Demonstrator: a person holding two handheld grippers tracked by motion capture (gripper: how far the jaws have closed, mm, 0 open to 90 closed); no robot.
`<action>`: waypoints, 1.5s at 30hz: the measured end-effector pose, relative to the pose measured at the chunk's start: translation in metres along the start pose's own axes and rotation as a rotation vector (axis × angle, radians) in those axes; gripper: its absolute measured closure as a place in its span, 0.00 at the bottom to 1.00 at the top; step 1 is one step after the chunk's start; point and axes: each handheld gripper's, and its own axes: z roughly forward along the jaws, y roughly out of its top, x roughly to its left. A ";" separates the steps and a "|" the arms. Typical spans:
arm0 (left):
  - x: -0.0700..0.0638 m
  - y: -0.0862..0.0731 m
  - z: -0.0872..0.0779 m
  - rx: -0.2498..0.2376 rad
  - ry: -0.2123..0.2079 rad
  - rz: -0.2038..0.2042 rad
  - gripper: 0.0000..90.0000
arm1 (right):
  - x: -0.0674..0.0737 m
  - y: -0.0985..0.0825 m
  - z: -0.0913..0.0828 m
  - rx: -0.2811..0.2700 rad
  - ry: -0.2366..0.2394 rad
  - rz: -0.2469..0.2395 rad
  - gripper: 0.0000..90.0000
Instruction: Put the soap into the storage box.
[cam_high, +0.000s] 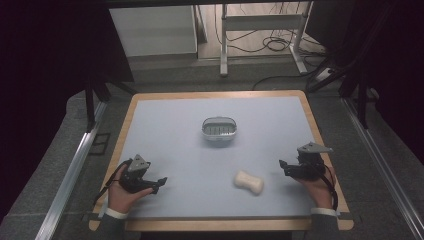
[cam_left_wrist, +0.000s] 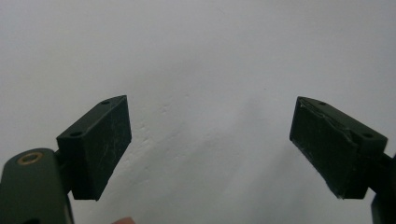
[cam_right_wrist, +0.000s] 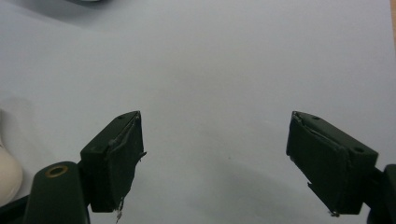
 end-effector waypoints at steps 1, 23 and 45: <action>0.000 0.000 0.000 0.002 -0.001 0.002 0.14 | -0.001 0.000 0.001 0.001 0.006 -0.003 0.21; -0.006 0.000 0.011 0.023 -0.042 -0.009 0.13 | -0.007 0.004 -0.010 -0.013 0.023 0.012 0.25; -0.005 -0.001 0.004 0.006 -0.051 -0.006 0.13 | 0.015 0.026 -0.028 -0.008 0.078 -0.045 0.25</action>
